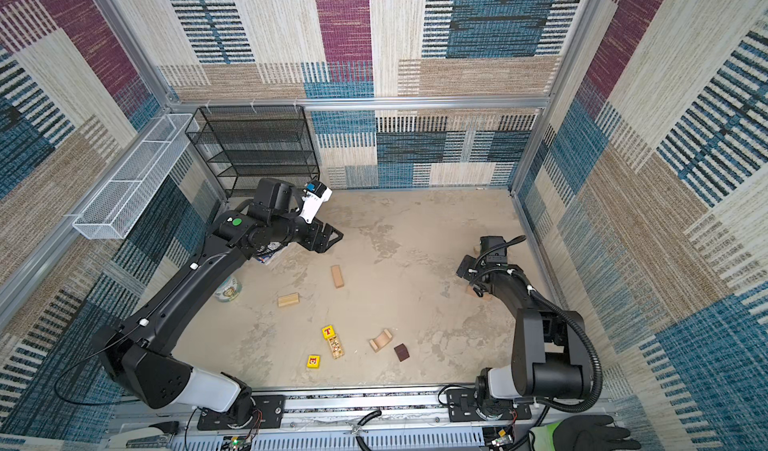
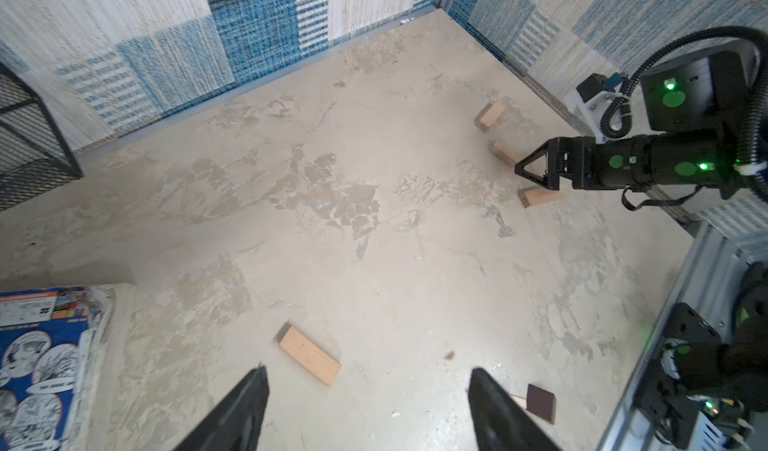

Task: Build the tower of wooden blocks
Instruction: 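Lower the right gripper onto a wooden bar while the left arm lifts away, then close the right gripper on the wooden bar and lift it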

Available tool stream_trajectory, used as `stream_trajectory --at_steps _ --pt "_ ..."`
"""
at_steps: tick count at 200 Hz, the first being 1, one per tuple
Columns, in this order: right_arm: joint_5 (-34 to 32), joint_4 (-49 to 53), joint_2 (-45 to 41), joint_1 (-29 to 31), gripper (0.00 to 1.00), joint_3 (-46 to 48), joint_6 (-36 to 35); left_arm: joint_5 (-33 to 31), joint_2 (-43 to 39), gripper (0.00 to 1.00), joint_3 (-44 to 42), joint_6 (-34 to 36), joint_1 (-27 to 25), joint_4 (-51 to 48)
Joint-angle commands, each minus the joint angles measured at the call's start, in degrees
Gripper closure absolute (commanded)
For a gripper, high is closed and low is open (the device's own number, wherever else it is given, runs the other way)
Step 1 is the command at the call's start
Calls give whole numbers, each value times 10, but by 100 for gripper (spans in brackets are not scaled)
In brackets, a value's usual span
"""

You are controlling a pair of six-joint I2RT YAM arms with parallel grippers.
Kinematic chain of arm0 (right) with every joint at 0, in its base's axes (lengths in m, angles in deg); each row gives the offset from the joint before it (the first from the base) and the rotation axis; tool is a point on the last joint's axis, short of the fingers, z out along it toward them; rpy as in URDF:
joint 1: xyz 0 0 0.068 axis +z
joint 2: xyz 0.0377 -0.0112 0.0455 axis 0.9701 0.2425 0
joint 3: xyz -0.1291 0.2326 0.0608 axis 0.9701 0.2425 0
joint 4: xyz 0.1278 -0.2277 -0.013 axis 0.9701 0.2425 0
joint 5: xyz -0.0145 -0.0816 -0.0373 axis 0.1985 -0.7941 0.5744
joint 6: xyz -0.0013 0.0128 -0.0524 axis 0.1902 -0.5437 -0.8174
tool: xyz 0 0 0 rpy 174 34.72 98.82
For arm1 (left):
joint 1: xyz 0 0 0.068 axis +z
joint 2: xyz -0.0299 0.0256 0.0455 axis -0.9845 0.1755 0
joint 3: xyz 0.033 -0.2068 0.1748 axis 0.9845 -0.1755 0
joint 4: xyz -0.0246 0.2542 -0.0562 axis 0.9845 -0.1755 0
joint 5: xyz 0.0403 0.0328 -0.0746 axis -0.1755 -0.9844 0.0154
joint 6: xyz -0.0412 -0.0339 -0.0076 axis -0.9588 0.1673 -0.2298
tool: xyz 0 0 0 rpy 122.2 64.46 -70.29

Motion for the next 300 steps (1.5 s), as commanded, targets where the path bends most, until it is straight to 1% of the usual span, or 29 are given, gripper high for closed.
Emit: stream_trajectory --at_steps 1,25,38,53,105,167,197,220,279,300 --pt "-10 31 2 -1 0 10 7 30 10 20 7 16 -8 -12" --pt "-4 35 14 -1 1 24 8 25 23 20 13 16 -16 -21" --pt "10 30 14 -1 3 31 10 22 29 20 14 17 -20 -24" --pt "20 29 15 -1 5 34 11 15 35 20 18 18 -23 -28" --pt "19 32 11 0 16 32 10 -27 48 20 29 24 -32 -48" --pt "-4 47 10 0 18 19 0 -49 46 20 30 28 -35 -50" --pt "-4 54 19 1 11 13 -3 -62 45 20 29 28 -36 -53" --pt "-7 57 22 2 10 12 -3 -63 44 20 30 28 -36 -53" --pt "-18 66 15 16 22 9 -3 -67 42 20 31 28 -37 -54" --pt "-24 67 19 20 24 7 -5 -68 40 20 30 29 -36 -54"
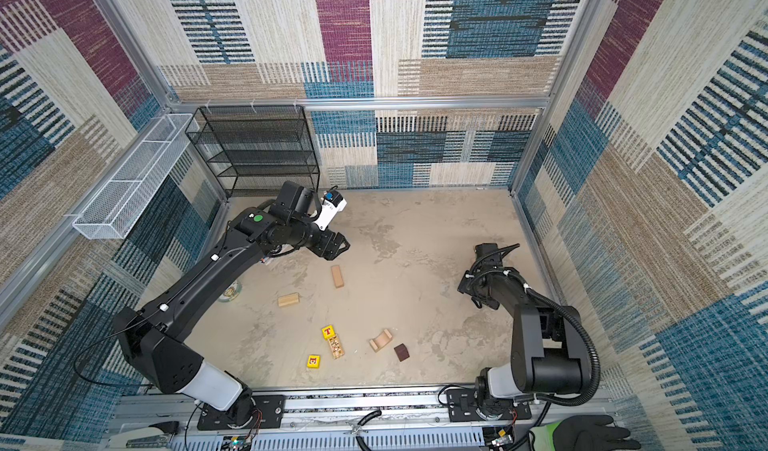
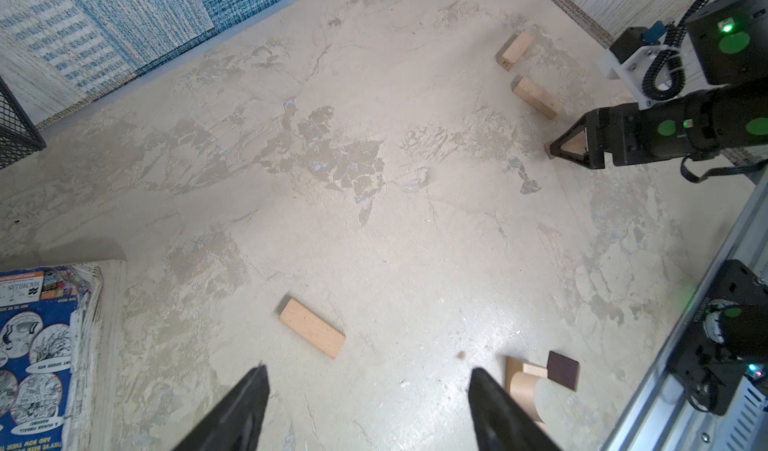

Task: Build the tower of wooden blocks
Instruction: 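Close the right gripper on the wooden bar and lift it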

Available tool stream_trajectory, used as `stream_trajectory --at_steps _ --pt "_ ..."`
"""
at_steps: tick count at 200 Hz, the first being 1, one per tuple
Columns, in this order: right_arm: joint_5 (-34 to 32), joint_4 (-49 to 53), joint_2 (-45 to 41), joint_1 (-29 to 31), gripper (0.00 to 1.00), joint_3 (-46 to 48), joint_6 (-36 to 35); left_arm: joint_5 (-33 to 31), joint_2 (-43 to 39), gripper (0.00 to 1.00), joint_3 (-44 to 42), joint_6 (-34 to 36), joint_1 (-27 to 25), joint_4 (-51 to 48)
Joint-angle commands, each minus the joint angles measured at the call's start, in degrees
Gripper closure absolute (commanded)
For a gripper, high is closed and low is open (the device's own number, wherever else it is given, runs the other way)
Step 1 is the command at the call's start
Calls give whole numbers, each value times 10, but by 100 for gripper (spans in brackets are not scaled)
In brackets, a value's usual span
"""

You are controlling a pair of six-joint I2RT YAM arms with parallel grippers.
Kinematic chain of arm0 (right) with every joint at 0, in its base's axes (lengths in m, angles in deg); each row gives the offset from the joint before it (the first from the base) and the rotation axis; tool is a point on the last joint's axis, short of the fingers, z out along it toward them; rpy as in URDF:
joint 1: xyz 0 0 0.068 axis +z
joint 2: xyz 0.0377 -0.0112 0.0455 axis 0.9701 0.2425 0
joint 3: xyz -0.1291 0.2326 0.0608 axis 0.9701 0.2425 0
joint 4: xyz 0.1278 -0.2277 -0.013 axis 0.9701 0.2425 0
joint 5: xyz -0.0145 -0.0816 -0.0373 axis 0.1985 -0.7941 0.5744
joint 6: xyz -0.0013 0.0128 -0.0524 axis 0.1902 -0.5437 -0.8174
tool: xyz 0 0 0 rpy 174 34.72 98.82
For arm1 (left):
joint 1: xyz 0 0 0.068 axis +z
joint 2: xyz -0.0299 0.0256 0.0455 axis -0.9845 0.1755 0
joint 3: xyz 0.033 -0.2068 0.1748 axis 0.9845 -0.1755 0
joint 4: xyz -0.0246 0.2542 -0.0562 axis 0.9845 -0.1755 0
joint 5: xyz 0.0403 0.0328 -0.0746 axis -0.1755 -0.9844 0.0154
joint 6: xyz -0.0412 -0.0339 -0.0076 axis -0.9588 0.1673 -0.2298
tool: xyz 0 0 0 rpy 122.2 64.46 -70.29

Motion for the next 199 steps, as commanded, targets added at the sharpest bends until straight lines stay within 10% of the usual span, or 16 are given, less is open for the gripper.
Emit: stream_trajectory --at_steps 1,199 --pt "-15 5 0 4 24 -6 -2 -4 -5 20 5 9 0 -4" --pt "-39 35 39 22 13 -35 -14 -16 -15 20 6 6 -1 -8"
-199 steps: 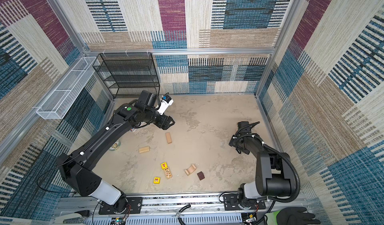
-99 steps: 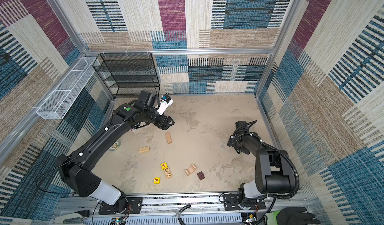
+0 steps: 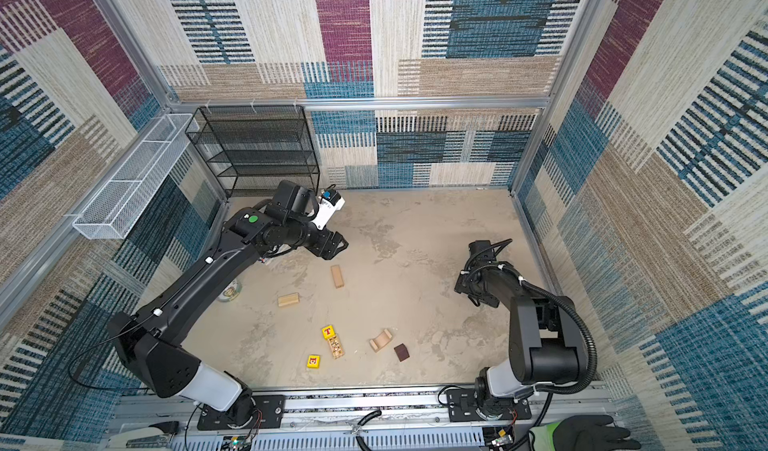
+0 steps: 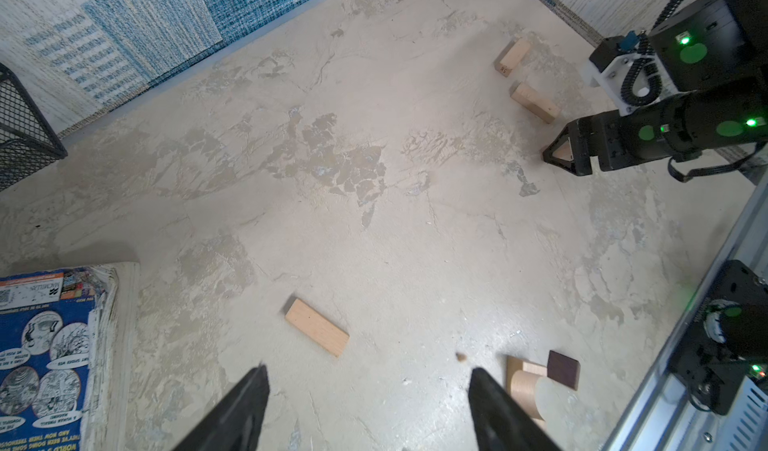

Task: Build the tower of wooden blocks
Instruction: 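Close the right gripper on the wooden bar and lift it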

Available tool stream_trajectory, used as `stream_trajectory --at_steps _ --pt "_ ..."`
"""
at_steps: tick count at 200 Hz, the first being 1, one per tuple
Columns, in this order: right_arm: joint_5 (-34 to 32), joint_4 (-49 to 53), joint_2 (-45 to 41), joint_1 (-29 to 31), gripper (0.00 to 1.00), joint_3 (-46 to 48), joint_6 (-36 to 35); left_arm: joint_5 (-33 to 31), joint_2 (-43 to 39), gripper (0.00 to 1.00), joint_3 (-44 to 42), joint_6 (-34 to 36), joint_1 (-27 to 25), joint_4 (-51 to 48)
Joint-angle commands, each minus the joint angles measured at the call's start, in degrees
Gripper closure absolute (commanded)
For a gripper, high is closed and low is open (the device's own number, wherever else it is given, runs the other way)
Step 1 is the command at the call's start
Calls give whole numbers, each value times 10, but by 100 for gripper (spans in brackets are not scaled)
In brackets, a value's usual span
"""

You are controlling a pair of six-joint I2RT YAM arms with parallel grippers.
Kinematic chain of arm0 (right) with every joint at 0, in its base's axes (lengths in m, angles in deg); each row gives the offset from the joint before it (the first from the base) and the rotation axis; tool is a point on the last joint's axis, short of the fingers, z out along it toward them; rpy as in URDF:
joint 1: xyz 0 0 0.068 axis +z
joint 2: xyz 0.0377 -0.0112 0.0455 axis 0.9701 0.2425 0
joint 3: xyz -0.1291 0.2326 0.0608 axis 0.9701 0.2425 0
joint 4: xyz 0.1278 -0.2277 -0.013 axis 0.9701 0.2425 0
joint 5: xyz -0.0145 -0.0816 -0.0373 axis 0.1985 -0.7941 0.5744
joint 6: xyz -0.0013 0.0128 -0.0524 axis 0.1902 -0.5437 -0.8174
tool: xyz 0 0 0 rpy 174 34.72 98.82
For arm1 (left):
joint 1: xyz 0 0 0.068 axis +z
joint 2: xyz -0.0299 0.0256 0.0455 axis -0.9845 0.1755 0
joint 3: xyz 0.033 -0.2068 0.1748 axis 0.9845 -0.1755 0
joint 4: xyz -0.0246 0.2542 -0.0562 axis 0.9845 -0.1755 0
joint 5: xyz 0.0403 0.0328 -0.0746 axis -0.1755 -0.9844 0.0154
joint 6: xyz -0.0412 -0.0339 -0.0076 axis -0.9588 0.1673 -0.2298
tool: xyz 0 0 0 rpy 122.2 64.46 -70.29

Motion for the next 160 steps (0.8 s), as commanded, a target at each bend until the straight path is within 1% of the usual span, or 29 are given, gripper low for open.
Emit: stream_trajectory --at_steps 1,12,41,67,88,99,112,126,136,160 --pt "-8 6 4 0 13 -6 -2 -2 -3 20 2 3 0 -4" --pt "-6 5 2 0 16 -5 -2 -2 -3 20 2 3 0 -4" --pt "8 2 1 0 28 -5 -9 -3 0 20 2 3 0 -4" --pt "16 1 4 0 33 -8 -13 -3 4 20 2 2 0 -4" --pt "24 0 6 1 42 -11 -20 -4 8 20 2 2 0 -4" --pt "22 2 7 4 43 -17 -24 -4 11 20 3 1 0 -4" --pt "18 8 7 10 48 -29 -26 -4 16 20 2 2 0 -4" --pt "17 17 5 23 51 -46 -22 -9 20 20 2 0 0 -4" --pt "10 25 2 38 52 -61 -11 -24 21 21 3 -4 0 -3" --pt "14 35 4 98 53 -107 26 -71 24 22 4 -13 0 -4"
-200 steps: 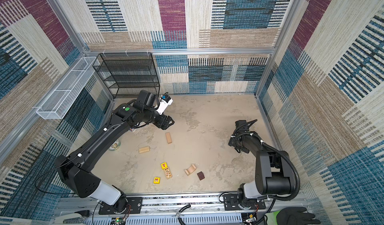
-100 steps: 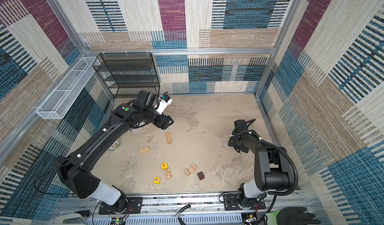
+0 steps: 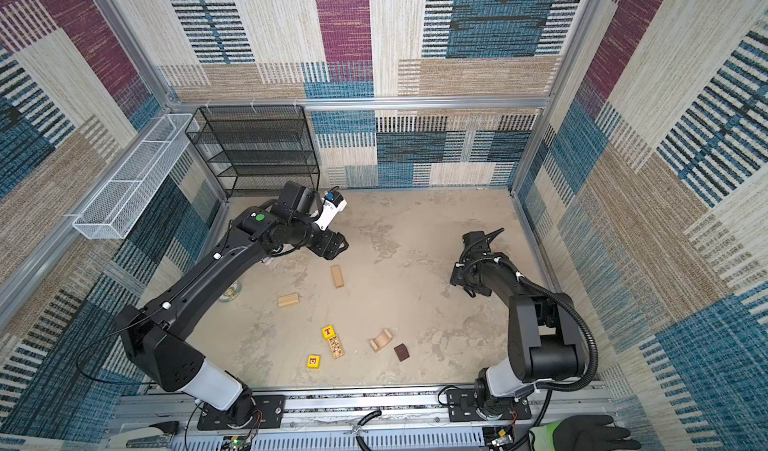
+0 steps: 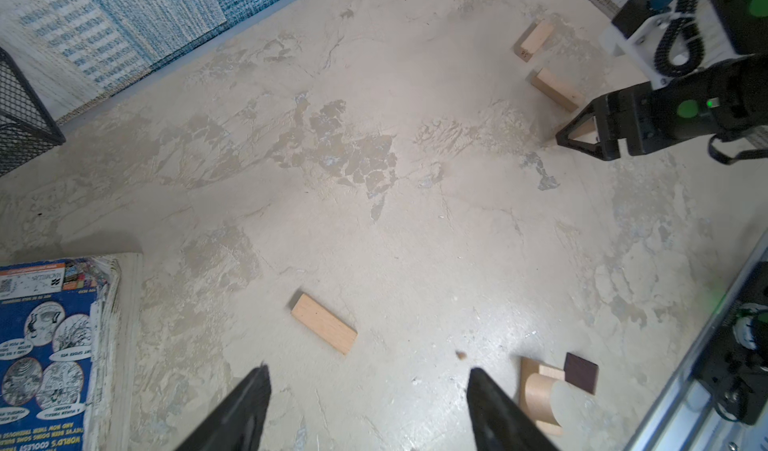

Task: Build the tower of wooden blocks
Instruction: 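Close the right gripper on the wooden bar and lift it, then carry the wooden bar with the right gripper toward the table center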

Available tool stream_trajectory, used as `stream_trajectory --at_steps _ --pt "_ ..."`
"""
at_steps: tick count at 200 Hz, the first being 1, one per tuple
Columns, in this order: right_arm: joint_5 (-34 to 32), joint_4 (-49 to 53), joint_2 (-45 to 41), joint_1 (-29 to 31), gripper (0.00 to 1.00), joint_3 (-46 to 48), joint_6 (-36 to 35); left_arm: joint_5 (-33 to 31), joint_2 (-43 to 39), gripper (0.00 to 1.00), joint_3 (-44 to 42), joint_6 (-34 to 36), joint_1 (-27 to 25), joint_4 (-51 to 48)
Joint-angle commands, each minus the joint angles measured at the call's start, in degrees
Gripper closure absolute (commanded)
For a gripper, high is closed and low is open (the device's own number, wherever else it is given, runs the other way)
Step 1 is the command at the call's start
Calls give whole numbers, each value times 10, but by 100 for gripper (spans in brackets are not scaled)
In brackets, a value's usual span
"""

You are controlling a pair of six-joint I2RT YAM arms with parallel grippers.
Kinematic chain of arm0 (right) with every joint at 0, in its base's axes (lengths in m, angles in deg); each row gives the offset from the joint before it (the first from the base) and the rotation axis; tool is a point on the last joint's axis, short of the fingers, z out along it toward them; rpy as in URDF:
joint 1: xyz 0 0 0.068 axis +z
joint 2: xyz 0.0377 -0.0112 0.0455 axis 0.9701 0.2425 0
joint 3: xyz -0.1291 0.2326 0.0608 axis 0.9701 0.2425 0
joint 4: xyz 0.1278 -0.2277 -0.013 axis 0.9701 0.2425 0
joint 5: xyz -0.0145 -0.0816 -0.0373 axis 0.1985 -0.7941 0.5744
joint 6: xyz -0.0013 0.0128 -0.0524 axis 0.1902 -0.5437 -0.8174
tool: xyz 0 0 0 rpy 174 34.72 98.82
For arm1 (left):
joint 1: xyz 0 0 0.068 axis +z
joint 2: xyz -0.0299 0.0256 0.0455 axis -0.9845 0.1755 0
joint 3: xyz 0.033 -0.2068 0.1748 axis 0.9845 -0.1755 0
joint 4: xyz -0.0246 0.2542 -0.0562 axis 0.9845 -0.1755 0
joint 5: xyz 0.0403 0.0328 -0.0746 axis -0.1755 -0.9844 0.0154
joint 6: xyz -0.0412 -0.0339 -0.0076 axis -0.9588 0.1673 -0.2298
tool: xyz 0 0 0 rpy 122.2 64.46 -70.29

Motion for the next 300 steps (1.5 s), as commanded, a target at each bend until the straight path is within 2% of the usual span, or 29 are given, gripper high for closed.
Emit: stream_trajectory --at_steps 1,19,36,66,78,85,120,134,159,173,189,224,243,300 --pt "0 8 0 48 53 -40 41 -51 2 22 4 -13 0 -4" --pt "1 4 24 96 55 -82 63 -78 2 22 3 -16 1 -3" --pt "7 -4 66 131 56 -138 42 -98 -1 23 3 -17 1 -4" --pt "45 -44 128 156 55 -214 -125 -124 -7 23 -1 -13 1 -1" --pt "76 -66 137 157 64 -225 -185 -128 -11 23 -3 -12 1 2" --pt "98 -77 140 156 68 -231 -212 -130 -14 23 -4 -11 1 3" --pt "211 -73 191 167 71 -297 -308 -140 -18 23 -9 -10 1 8" --pt "259 -87 198 178 70 -298 -366 -140 -17 23 -9 -9 2 8" --pt "351 -121 179 202 74 -279 -477 -145 -17 23 -9 -7 2 8" --pt "377 -142 167 211 75 -260 -535 -153 -19 23 -10 -6 2 8" --pt "355 -127 171 228 75 -256 -608 -164 -21 23 -12 -4 2 9" --pt "273 -56 203 244 75 -263 -702 -179 -26 23 -18 -1 2 14" --pt "274 -34 209 246 75 -256 -729 -181 -25 23 -18 -1 2 15" --pt "255 -14 219 267 74 -233 -740 -176 -21 23 -18 -1 2 15"
